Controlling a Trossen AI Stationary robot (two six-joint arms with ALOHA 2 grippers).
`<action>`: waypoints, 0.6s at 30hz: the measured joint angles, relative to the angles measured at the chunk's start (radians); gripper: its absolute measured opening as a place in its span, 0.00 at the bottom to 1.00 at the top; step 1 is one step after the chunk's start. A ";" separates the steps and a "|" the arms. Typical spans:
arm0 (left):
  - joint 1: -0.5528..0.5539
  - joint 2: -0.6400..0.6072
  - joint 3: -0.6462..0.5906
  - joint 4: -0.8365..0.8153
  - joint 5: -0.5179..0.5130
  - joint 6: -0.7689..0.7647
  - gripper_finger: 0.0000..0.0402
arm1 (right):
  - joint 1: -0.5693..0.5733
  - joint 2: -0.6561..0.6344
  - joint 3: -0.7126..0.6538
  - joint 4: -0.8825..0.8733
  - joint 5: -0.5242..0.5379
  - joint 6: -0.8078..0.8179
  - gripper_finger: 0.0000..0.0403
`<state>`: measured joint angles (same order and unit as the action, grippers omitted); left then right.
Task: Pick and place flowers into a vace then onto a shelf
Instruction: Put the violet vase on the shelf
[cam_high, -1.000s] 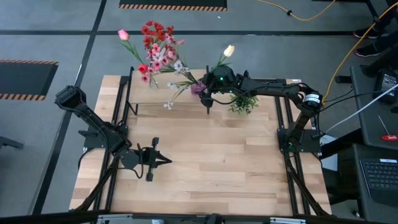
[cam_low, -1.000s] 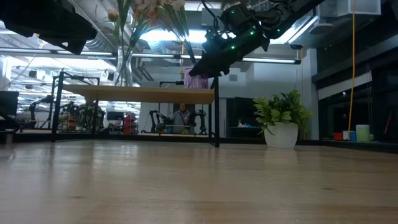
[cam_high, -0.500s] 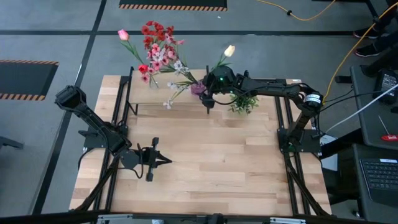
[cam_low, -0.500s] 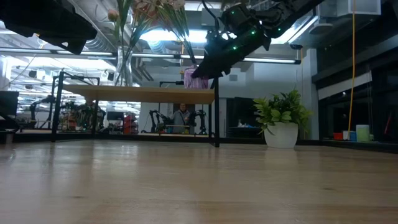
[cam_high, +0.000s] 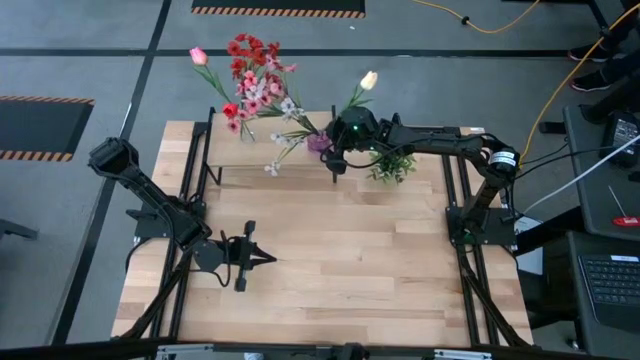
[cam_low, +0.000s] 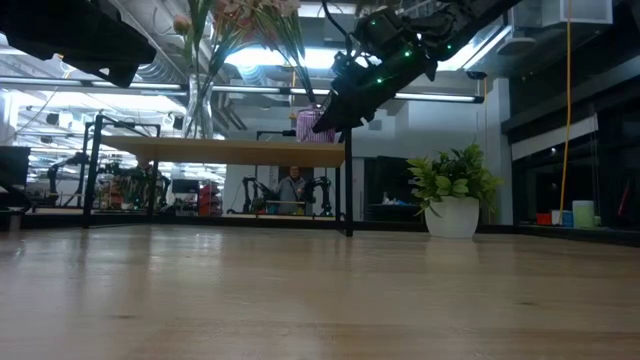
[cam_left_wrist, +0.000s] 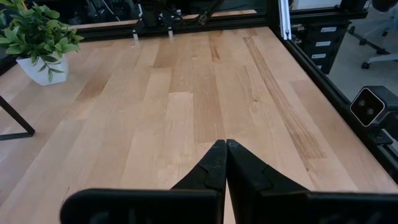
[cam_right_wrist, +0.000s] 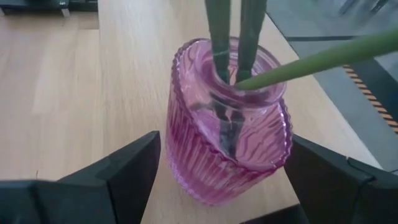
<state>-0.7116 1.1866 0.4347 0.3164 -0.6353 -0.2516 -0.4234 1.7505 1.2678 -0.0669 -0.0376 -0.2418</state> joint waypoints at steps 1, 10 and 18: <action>0.000 0.000 0.000 0.000 0.000 0.000 0.02 | 0.000 0.000 0.000 -0.003 -0.001 0.000 0.81; 0.000 0.000 0.000 -0.006 0.000 0.001 0.01 | 0.005 -0.029 0.000 -0.018 0.000 -0.029 0.81; 0.000 0.000 0.000 -0.008 0.000 0.001 0.00 | 0.033 -0.096 -0.001 -0.105 0.002 -0.022 0.81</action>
<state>-0.7113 1.1866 0.4347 0.3080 -0.6353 -0.2504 -0.3909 1.6548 1.2671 -0.1719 -0.0358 -0.2639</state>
